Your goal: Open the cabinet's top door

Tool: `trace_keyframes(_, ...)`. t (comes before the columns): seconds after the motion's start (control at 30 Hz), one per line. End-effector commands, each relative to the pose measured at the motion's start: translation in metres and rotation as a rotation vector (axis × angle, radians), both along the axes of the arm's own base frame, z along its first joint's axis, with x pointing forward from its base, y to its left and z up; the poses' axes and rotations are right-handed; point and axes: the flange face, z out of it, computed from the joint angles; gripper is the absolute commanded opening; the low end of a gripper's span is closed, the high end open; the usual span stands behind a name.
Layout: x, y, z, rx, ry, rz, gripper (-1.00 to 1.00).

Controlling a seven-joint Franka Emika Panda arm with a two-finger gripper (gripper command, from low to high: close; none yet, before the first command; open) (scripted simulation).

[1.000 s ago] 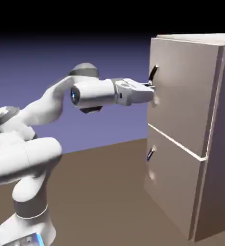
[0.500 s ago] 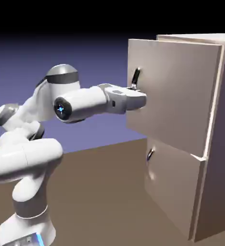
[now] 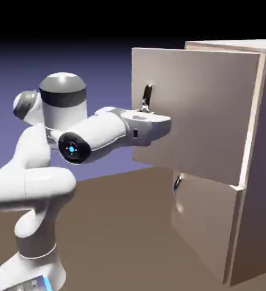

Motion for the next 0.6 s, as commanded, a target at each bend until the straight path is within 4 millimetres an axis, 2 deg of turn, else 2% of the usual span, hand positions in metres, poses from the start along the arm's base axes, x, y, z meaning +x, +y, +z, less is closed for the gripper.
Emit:
trace_keyframes(0.0, -0.002, -0.006, 0.000, 0.000, 0.000, 0.021, -1.00)
trace_keyframes(0.3, -0.018, -0.065, 0.000, 0.000, 0.000, 0.225, -1.00)
trace_keyframes(0.57, -0.022, -0.118, 0.000, 0.000, 0.000, 0.405, -1.00)
